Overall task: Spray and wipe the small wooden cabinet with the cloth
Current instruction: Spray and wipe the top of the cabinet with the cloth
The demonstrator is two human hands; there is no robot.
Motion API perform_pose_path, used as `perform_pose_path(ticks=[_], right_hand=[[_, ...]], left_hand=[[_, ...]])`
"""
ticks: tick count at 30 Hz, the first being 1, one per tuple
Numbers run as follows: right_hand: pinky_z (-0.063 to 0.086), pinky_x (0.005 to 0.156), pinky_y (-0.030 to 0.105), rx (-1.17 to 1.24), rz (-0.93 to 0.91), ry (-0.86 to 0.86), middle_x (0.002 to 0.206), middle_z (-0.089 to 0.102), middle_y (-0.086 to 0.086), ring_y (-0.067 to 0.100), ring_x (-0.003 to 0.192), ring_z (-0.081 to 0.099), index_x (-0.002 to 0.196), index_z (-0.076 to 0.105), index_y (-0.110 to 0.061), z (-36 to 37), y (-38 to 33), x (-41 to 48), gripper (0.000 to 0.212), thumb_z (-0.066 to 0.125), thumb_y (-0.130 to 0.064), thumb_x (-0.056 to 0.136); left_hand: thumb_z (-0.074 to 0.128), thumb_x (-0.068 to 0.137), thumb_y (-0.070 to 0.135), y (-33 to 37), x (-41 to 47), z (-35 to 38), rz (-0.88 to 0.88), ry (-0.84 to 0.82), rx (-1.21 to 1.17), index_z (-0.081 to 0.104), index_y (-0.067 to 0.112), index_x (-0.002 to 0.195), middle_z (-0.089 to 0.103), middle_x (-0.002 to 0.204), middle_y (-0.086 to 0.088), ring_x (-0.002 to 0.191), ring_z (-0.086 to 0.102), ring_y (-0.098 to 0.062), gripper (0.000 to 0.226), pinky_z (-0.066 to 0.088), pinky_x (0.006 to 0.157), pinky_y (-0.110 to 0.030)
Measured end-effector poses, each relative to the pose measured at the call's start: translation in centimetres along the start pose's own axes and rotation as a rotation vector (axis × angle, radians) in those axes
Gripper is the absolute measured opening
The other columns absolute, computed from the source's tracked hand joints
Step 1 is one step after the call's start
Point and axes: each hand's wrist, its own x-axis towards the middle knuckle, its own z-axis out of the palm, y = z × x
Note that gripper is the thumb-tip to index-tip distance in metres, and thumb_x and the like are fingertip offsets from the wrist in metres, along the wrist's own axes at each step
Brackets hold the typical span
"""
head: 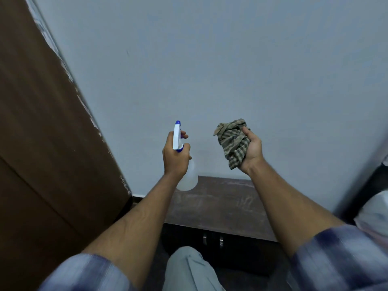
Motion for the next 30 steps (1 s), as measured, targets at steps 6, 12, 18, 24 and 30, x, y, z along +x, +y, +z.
perform_pose_path(ticks=[6,12,18,24,30], right_hand=[[0.046,0.069,0.033,-0.030,-0.087,0.086,0.096,0.068,0.010,0.024,0.077,0.064,0.117,0.067,-0.007,-1.8,0.3,-2.0,0.043,0.047,-0.041,0.101],[0.051,0.066,0.030,0.007,-0.145,0.125,0.098,0.069,0.010,0.023,0.076,0.067,0.143,0.054,-0.002,-1.4,1.9,-2.5,0.058,0.045,-0.040,0.100],[0.053,0.061,0.028,0.044,-0.151,0.160,0.094,0.069,0.008,0.021,0.072,0.068,0.146,0.052,-0.003,-3.1,4.3,-1.6,0.059,0.045,-0.038,0.100],[0.054,0.080,0.034,0.007,-0.125,0.310,0.113,0.071,0.013,0.027,0.091,0.070,0.139,0.059,-0.002,-6.9,8.0,0.6,0.052,0.048,-0.034,0.100],[0.054,0.084,0.036,-0.019,-0.048,0.383,0.137,0.063,0.016,0.029,0.100,0.068,0.139,0.060,-0.002,-10.0,12.6,4.2,0.054,0.050,-0.036,0.098]], left_hand=[[0.057,0.087,-0.004,-2.3,0.3,-2.3,0.006,-0.120,0.024,0.061,0.016,0.116,0.065,0.104,0.004,0.083,0.062,-0.013,0.036,0.064,0.060,-0.049],[0.061,0.089,-0.005,-4.4,1.2,-4.2,0.005,-0.189,0.021,0.057,0.024,0.119,0.065,0.104,0.006,0.088,0.065,-0.022,0.042,0.064,0.061,-0.048],[0.056,0.085,-0.006,-7.8,0.2,-4.0,-0.046,-0.229,-0.001,0.061,0.020,0.118,0.067,0.108,0.001,0.079,0.063,-0.026,0.043,0.061,0.057,-0.043],[0.056,0.086,-0.006,-13.6,-0.5,-3.4,-0.155,-0.239,0.006,0.063,0.021,0.117,0.069,0.111,-0.003,0.081,0.064,-0.024,0.042,0.059,0.056,-0.035],[0.057,0.089,-0.003,-20.4,0.2,-4.9,-0.259,-0.325,0.068,0.066,0.016,0.118,0.072,0.110,-0.005,0.080,0.063,-0.017,0.036,0.057,0.056,-0.037]])
